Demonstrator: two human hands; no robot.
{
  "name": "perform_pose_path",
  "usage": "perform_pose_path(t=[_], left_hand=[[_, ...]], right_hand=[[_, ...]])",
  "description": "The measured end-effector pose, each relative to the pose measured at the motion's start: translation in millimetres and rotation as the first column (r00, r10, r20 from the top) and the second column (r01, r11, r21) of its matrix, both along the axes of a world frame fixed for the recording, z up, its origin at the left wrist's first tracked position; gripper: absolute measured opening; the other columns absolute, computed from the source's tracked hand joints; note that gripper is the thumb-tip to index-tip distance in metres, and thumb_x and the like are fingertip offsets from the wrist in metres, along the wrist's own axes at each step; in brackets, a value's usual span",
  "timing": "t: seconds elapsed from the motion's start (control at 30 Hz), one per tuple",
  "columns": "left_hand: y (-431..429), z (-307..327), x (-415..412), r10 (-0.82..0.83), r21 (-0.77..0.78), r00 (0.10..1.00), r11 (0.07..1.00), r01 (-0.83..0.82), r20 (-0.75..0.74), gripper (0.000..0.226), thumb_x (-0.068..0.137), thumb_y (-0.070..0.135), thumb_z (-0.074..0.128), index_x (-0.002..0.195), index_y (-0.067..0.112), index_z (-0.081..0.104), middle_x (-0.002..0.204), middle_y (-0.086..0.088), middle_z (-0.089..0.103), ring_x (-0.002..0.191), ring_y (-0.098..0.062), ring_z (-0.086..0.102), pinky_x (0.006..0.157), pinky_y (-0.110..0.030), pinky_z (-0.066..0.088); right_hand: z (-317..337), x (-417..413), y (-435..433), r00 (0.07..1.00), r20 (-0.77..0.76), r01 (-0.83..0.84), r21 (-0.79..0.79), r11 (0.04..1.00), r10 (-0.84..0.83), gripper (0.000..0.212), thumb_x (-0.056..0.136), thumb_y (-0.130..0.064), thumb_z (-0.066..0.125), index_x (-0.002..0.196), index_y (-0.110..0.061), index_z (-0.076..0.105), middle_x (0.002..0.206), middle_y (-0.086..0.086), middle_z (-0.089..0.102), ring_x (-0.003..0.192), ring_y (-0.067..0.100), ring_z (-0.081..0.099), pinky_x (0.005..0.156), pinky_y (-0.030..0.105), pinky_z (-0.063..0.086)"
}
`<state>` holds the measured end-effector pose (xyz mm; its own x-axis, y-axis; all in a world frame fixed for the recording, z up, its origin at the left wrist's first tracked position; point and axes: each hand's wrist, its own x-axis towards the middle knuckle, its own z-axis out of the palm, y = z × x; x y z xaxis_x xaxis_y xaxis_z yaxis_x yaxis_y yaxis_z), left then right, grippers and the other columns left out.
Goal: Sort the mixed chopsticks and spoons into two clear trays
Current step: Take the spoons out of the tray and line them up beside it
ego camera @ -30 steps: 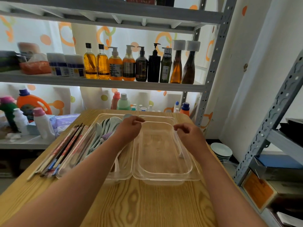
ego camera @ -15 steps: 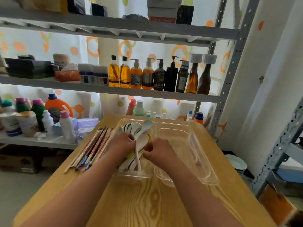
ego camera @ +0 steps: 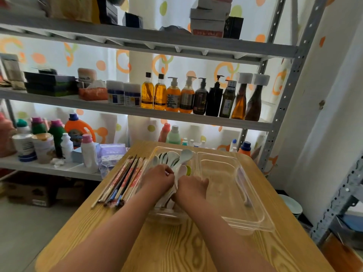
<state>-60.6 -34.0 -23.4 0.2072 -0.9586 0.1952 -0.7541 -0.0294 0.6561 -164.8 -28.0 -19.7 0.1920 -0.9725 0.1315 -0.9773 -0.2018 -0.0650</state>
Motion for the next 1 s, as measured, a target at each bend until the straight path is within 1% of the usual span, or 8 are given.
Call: perform_pose_path(t=[0.1,0.2,0.27,0.53,0.67,0.8,0.93,1.0], left_hand=[[-0.3,3.0,0.0,0.026,-0.035,0.999,0.999,-0.027,-0.02,0.018,0.088,0.027,0.052,0.1,0.024,0.065,0.099,0.001,0.068,0.092,-0.017,0.061,0.078,-0.03,0.049],[-1.3,7.1,-1.3,0.053,-0.071,0.997,0.996,-0.057,-0.05,0.022,0.09,0.027,0.052,0.106,0.022,0.065,0.103,-0.001,0.067,0.094,-0.019,0.06,0.08,-0.031,0.049],[-2.8,9.9,-3.9,0.053,-0.083,0.995,0.995,-0.06,-0.089,0.023,0.091,0.027,0.051,0.108,0.022,0.065,0.103,0.002,0.065,0.093,-0.017,0.058,0.079,-0.03,0.047],[-15.3,15.7,-37.0,-0.037,-0.096,0.99,0.995,0.024,-0.137,0.017,0.09,0.025,0.054,0.103,0.022,0.064,0.097,0.004,0.062,0.093,-0.014,0.058,0.081,-0.028,0.045],[-28.3,11.5,-60.5,-0.081,-0.079,0.991,0.994,0.073,-0.107,0.018,0.087,0.031,0.058,0.103,0.024,0.062,0.098,0.005,0.065,0.09,-0.012,0.057,0.086,-0.031,0.047],[-41.6,9.8,-80.2,-0.108,-0.06,0.993,0.993,0.106,-0.038,0.029,0.085,0.033,0.063,0.112,0.023,0.06,0.098,0.003,0.06,0.09,-0.013,0.055,0.083,-0.028,0.047],[-51.6,4.4,-88.9,-0.108,-0.08,0.994,0.991,0.107,-0.01,0.031,0.082,0.028,0.067,0.111,0.026,0.058,0.093,0.004,0.056,0.088,-0.015,0.055,0.085,-0.034,0.052],[-52.5,-0.9,-89.0,-0.113,-0.103,0.993,0.989,0.11,-0.025,0.029,0.08,0.022,0.068,0.107,0.028,0.058,0.088,0.005,0.054,0.086,-0.015,0.056,0.082,-0.034,0.052]], right_hand=[[5.6,-7.5,-1.0,0.945,0.324,0.024,0.086,0.996,-0.051,0.027,0.083,-0.038,0.06,0.099,-0.017,0.062,0.092,0.003,0.063,0.095,0.023,0.059,0.085,0.034,0.039],[13.3,-21.6,-2.3,0.723,0.687,-0.047,0.159,0.986,-0.076,0.017,0.082,-0.029,0.063,0.085,-0.014,0.069,0.072,-0.001,0.062,0.072,0.014,0.061,0.066,0.026,0.046],[19.8,-30.9,-0.7,0.591,0.802,-0.085,0.177,0.981,-0.094,0.011,0.083,-0.021,0.063,0.085,-0.012,0.07,0.068,-0.003,0.062,0.063,0.008,0.058,0.054,0.02,0.042],[29.3,-68.6,-8.6,0.448,0.891,-0.052,0.108,0.993,-0.074,0.01,0.075,-0.016,0.065,0.082,-0.012,0.071,0.079,0.003,0.069,0.074,0.016,0.063,0.069,0.031,0.05],[35.4,-94.8,-12.5,0.383,0.924,-0.06,0.034,0.998,-0.008,0.028,0.082,-0.013,0.065,0.11,-0.016,0.069,0.099,-0.003,0.069,0.089,0.013,0.063,0.07,0.022,0.05],[42.5,-126.6,-13.9,0.338,0.941,-0.047,-0.01,0.999,0.025,0.027,0.085,-0.012,0.063,0.111,-0.02,0.067,0.091,-0.013,0.064,0.084,0.007,0.06,0.064,0.014,0.044],[45.7,-175.9,-26.4,0.267,0.963,0.031,0.019,0.999,-0.027,0.019,0.083,-0.014,0.066,0.09,-0.031,0.07,0.087,-0.009,0.068,0.081,0.01,0.064,0.069,0.025,0.053],[35.6,-196.2,-38.9,0.266,0.96,0.147,0.047,0.988,-0.085,0.019,0.082,-0.016,0.067,0.098,-0.027,0.072,0.098,-0.001,0.07,0.089,0.019,0.065,0.079,0.034,0.054]])
